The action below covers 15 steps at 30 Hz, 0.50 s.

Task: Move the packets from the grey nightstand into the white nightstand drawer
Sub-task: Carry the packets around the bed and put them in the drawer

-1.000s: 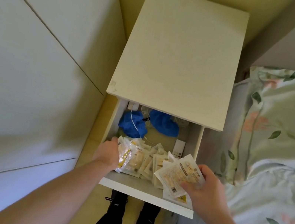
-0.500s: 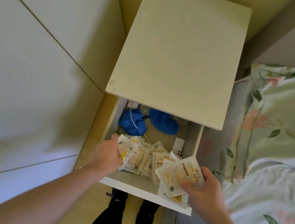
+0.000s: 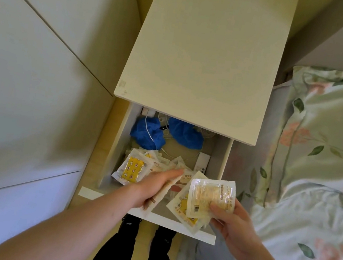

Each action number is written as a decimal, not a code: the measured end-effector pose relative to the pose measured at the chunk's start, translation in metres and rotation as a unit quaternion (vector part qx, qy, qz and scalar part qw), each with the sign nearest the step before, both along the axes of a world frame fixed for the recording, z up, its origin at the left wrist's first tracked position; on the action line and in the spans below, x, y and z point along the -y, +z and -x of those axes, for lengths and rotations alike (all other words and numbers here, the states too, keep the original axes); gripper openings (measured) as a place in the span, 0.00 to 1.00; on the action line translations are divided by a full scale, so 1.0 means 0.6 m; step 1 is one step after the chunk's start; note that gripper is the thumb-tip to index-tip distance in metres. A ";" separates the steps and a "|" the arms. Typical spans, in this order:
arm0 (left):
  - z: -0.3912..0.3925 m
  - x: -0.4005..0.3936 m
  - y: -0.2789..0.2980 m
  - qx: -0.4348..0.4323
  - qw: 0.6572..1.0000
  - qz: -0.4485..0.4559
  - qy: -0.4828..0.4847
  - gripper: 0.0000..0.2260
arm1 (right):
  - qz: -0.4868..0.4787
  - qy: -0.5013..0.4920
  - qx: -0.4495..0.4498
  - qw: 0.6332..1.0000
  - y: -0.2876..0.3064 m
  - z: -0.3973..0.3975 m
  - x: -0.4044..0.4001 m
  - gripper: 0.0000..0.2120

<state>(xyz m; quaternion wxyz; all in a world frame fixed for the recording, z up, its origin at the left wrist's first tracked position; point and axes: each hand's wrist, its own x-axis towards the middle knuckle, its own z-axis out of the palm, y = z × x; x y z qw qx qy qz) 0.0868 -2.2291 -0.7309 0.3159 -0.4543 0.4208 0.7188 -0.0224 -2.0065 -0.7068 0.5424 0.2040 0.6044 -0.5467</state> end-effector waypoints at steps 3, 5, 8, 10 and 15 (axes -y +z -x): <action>-0.010 -0.010 -0.004 -0.037 0.998 -0.027 -0.045 0.16 | -0.028 -0.009 -0.003 1.000 -0.023 -0.011 0.003 0.17; -0.020 -0.015 -0.012 -0.043 0.995 0.004 -0.086 0.13 | -0.037 -0.013 -0.002 0.999 -0.030 -0.016 0.006 0.17; -0.029 -0.021 -0.021 -0.021 0.994 0.072 -0.083 0.10 | -0.046 -0.012 -0.016 0.999 -0.027 -0.019 0.010 0.16; -0.031 -0.026 -0.020 -0.025 0.994 0.089 -0.059 0.08 | -0.057 -0.014 -0.033 0.998 -0.026 -0.019 0.010 0.16; -0.024 -0.041 -0.026 -0.022 0.990 0.135 0.017 0.01 | -0.095 -0.025 -0.068 0.993 -0.027 -0.022 0.004 0.14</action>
